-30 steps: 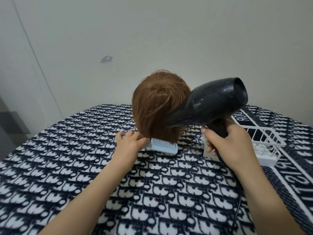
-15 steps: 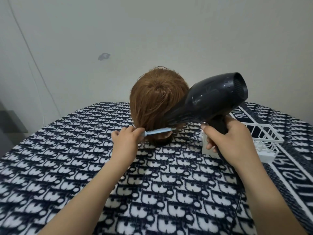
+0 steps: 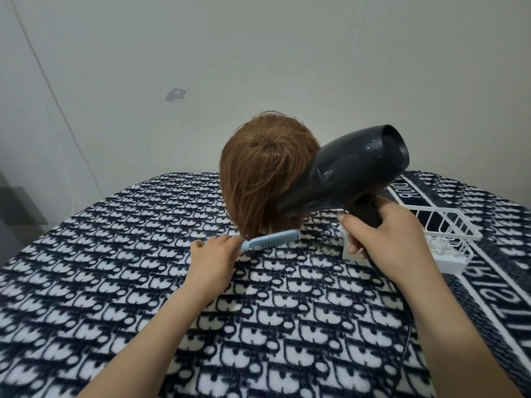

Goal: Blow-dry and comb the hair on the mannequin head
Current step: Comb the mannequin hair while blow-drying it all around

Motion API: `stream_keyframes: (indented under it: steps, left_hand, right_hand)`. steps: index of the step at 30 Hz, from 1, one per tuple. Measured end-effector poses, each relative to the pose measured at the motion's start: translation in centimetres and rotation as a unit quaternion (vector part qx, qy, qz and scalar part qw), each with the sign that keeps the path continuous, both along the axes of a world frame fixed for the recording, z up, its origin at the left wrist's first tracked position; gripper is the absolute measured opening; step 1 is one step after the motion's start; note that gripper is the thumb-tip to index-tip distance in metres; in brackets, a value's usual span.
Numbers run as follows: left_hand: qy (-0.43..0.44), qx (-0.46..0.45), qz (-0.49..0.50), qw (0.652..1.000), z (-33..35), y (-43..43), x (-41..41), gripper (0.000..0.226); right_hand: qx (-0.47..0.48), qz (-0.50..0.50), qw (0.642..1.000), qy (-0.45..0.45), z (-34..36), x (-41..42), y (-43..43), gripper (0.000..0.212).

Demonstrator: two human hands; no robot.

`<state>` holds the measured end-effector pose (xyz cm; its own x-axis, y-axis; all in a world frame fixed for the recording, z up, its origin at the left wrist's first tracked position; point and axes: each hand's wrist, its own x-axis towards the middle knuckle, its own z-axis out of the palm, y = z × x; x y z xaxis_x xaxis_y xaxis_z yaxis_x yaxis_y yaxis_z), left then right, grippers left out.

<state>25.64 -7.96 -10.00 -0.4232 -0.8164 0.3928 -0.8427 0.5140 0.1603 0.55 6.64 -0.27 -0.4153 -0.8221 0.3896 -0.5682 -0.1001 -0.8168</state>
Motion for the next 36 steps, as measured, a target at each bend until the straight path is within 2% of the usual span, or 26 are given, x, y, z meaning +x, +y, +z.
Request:
stream_keyframes:
  steps: [5, 11, 14, 16, 19, 24, 25, 30, 36]
  left_hand:
    - [0.203, 0.014, -0.039, 0.978, 1.0, 0.9, 0.1, 0.029]
    - [0.329, 0.034, -0.046, 0.942, 1.2, 1.7, -0.8, 0.022]
    - [0.408, 0.073, -0.039, 0.909, 1.6, 2.2, -1.6, 0.022]
    - [0.491, 0.121, -0.025, 0.863, 2.4, 2.6, -2.4, 0.025]
    - [0.615, 0.198, -0.016, 0.764, 3.6, 2.8, -3.7, 0.024]
    - [0.72, 0.313, -0.016, 0.619, 5.5, 2.9, -5.9, 0.017]
    - [0.729, 0.327, -0.023, 0.601, 5.9, 2.9, -6.4, 0.017]
    - [0.73, 0.366, -0.011, 0.577, 6.9, 2.9, -9.2, 0.015]
    - [0.704, 0.402, 0.044, 0.584, 4.7, 3.1, -10.6, 0.013]
  right_hand:
    - [-0.067, -0.011, 0.997, -0.04, 0.0, 0.4, 0.0, 0.012]
    - [-0.076, 0.004, 0.995, -0.064, 0.1, 0.9, 0.2, 0.012]
    - [-0.057, 0.011, 0.997, -0.05, 0.1, 1.5, 0.0, 0.014]
    - [-0.05, 0.012, 0.998, -0.039, 0.4, 2.2, -0.3, 0.014]
    - [-0.051, 0.014, 0.998, -0.014, 1.2, 3.0, -0.6, 0.013]
    - [-0.079, 0.013, 0.996, 0.026, 2.9, 3.9, -1.2, 0.014]
    - [-0.085, 0.012, 0.996, 0.029, 3.2, 4.1, -1.4, 0.014]
    - [-0.095, 0.003, 0.995, 0.03, 3.6, 4.5, -1.8, 0.018]
    - [-0.066, 0.002, 0.997, 0.03, 3.0, 4.3, -1.6, 0.014]
